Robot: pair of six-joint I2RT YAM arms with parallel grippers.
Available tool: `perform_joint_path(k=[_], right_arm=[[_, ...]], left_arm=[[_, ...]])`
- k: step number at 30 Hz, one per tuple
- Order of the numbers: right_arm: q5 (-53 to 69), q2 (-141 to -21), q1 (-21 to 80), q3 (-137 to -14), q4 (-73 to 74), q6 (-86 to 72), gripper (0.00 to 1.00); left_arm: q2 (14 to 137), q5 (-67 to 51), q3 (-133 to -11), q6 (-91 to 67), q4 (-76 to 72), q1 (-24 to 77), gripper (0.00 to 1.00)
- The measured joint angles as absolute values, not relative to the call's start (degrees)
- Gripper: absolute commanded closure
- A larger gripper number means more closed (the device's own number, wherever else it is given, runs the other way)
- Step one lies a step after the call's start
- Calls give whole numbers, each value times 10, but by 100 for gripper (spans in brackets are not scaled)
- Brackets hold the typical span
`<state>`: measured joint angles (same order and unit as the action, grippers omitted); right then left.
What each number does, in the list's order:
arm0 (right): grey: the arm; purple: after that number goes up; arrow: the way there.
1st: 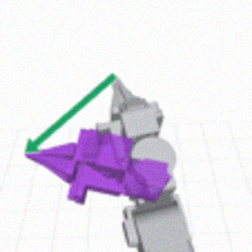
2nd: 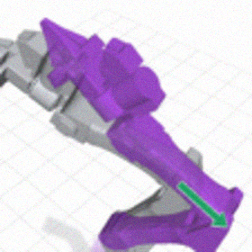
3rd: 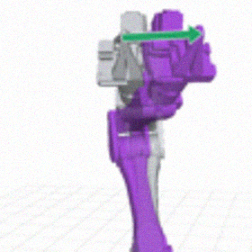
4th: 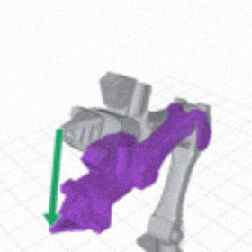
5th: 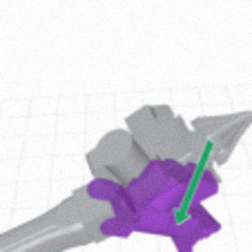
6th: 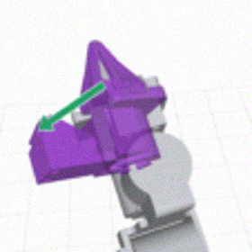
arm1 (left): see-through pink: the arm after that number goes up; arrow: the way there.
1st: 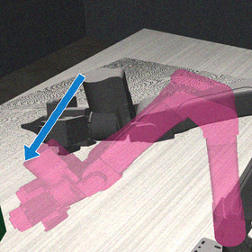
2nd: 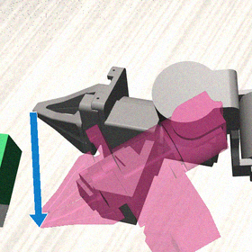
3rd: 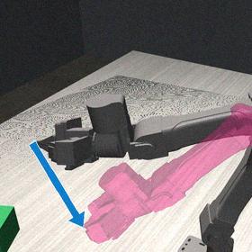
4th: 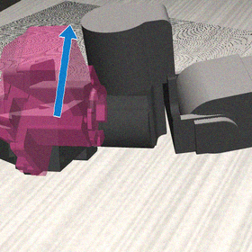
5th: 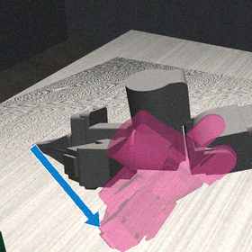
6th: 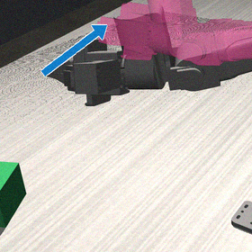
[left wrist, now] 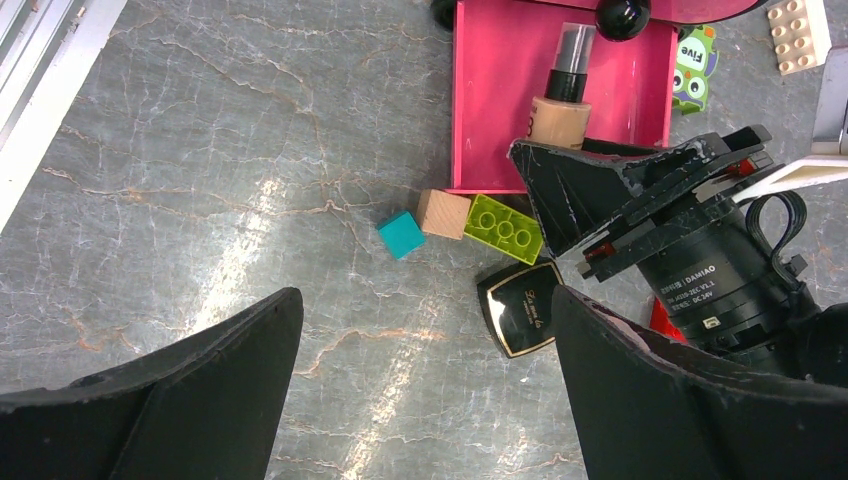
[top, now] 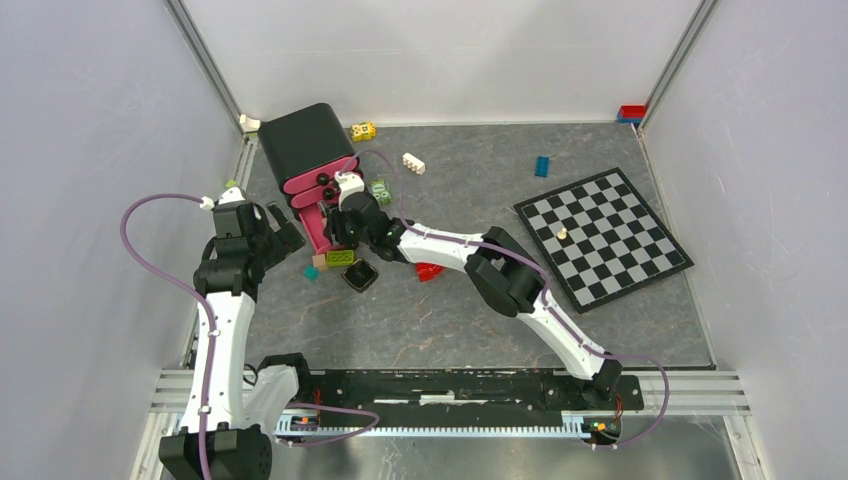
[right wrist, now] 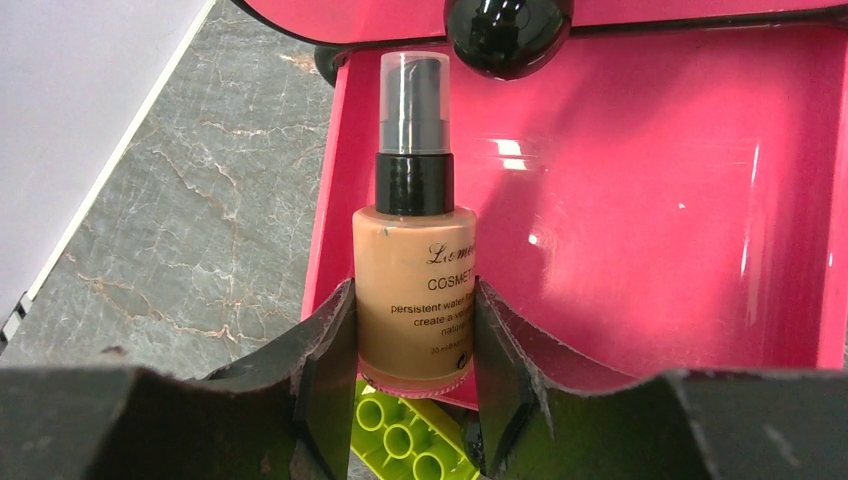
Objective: Organize the makeup
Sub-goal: Place the makeup in the drawer.
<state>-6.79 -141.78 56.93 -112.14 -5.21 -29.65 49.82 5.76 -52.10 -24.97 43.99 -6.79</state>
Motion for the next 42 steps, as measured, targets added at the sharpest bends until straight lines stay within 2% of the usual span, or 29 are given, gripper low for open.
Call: perform_joint_path(k=[13,21,34,42], right_arm=[[-11,-1436,543,-1135,-72,-318,66],[3,-1442,536,-1140,-78,-319,45],[8,-1443,528,-1137,-74,-317,43],[15,-1436,528,-1108,-119,-293,42]], left_arm=[[498,58,-521,-250,440,-68,0],[498,58,-521,-250,440,-68,0],[497,58,-521,-250,440,-68,0],[497,58,-521,-250,440,-68,0]])
